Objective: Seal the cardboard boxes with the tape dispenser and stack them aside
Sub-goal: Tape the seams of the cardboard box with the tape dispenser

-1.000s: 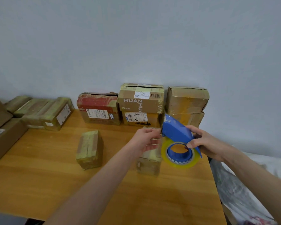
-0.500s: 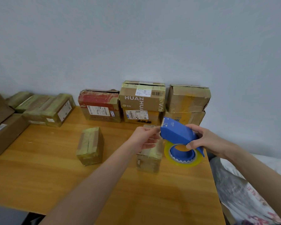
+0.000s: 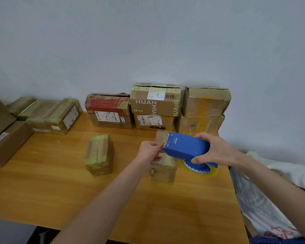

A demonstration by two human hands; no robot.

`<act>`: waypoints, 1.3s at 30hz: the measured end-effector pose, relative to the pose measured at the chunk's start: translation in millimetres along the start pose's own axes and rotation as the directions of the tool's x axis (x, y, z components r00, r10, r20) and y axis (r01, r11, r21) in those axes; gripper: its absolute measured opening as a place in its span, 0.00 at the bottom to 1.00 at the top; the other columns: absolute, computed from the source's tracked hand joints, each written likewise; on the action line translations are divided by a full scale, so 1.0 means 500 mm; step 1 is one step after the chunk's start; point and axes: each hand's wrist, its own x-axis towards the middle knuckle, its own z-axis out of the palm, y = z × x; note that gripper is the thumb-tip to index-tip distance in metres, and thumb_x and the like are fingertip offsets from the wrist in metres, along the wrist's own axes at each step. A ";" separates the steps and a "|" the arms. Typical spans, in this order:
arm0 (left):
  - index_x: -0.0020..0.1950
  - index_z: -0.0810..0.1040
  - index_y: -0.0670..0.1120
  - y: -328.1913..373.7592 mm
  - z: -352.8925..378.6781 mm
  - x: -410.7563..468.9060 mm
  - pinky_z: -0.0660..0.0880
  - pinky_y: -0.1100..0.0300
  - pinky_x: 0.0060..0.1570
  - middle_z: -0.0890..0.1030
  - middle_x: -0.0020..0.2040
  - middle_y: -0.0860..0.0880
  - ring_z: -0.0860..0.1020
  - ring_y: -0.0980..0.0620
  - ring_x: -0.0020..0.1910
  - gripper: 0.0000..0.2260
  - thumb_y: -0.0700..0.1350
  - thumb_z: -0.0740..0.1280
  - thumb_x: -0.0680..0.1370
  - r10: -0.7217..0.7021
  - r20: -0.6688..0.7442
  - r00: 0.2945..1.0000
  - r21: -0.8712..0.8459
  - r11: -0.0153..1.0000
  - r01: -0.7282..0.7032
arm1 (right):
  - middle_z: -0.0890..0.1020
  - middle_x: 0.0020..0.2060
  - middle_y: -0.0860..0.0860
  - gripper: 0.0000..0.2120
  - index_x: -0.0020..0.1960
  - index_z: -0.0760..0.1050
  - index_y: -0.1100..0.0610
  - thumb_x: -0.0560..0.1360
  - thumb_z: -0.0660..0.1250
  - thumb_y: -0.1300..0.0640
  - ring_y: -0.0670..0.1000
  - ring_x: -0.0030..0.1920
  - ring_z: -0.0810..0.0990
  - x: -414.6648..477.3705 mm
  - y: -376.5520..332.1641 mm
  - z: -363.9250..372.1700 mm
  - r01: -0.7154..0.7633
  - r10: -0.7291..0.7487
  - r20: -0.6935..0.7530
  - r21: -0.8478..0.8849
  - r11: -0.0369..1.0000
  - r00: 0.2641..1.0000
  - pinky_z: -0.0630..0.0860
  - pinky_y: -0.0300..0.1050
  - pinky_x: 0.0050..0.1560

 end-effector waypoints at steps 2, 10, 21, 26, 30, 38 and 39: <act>0.46 0.80 0.41 -0.005 -0.004 0.001 0.74 0.65 0.28 0.79 0.32 0.49 0.70 0.56 0.29 0.05 0.42 0.68 0.77 -0.022 0.000 1.000 -0.007 1.000 0.022 | 0.77 0.49 0.43 0.25 0.57 0.71 0.47 0.66 0.80 0.52 0.43 0.48 0.79 0.002 -0.001 0.004 0.003 -0.003 -0.005 -0.012 1.000 1.000 0.78 0.37 0.44; 0.47 0.80 0.44 -0.018 -0.010 0.009 0.74 0.64 0.30 0.78 0.36 0.50 0.72 0.56 0.32 0.04 0.42 0.65 0.79 0.033 -0.043 0.999 0.080 0.996 -0.029 | 0.76 0.49 0.41 0.27 0.57 0.68 0.44 0.65 0.79 0.48 0.44 0.48 0.79 0.010 0.002 0.021 -0.004 0.004 0.004 -0.068 0.998 1.000 0.80 0.43 0.48; 0.42 0.76 0.49 -0.017 -0.016 0.015 0.69 0.61 0.37 0.79 0.42 0.51 0.72 0.57 0.38 0.08 0.47 0.64 0.80 0.222 -0.023 0.975 0.328 0.923 -0.203 | 0.76 0.51 0.42 0.30 0.60 0.66 0.44 0.65 0.78 0.43 0.45 0.49 0.79 0.007 -0.010 0.029 0.014 -0.015 -0.001 -0.147 0.989 1.000 0.81 0.45 0.49; 0.42 0.76 0.48 -0.008 -0.024 0.009 0.68 0.63 0.35 0.78 0.40 0.52 0.73 0.58 0.37 0.07 0.46 0.64 0.80 0.267 -0.001 0.964 0.388 0.888 -0.245 | 0.76 0.52 0.42 0.29 0.60 0.66 0.43 0.65 0.78 0.44 0.45 0.49 0.79 -0.003 -0.015 0.029 0.028 -0.027 0.008 -0.146 0.989 1.000 0.81 0.45 0.49; 0.42 0.77 0.49 -0.006 -0.059 -0.002 0.68 0.65 0.34 0.80 0.37 0.54 0.73 0.61 0.35 0.06 0.47 0.66 0.79 0.275 0.000 0.961 0.401 0.881 -0.252 | 0.77 0.50 0.41 0.29 0.58 0.66 0.41 0.63 0.77 0.42 0.45 0.48 0.80 -0.021 -0.014 0.025 0.023 -0.021 0.020 -0.113 0.993 1.000 0.81 0.44 0.47; 0.41 0.77 0.47 -0.064 -0.158 0.012 0.67 0.62 0.32 0.82 0.37 0.51 0.72 0.58 0.30 0.07 0.46 0.67 0.79 0.321 -0.116 0.940 0.514 0.829 -0.219 | 0.80 0.49 0.44 0.26 0.58 0.68 0.44 0.65 0.77 0.48 0.46 0.46 0.81 -0.065 0.074 0.014 -0.150 0.163 0.066 -0.163 0.975 0.984 0.81 0.49 0.48; 0.40 0.77 0.47 -0.075 -0.148 0.016 0.66 0.62 0.31 0.82 0.37 0.52 0.72 0.58 0.29 0.08 0.47 0.67 0.79 0.319 -0.119 0.940 0.514 0.830 -0.216 | 0.80 0.49 0.43 0.27 0.59 0.68 0.44 0.65 0.77 0.48 0.46 0.46 0.81 -0.065 0.083 0.017 -0.163 0.176 0.067 -0.167 0.972 0.982 0.81 0.50 0.49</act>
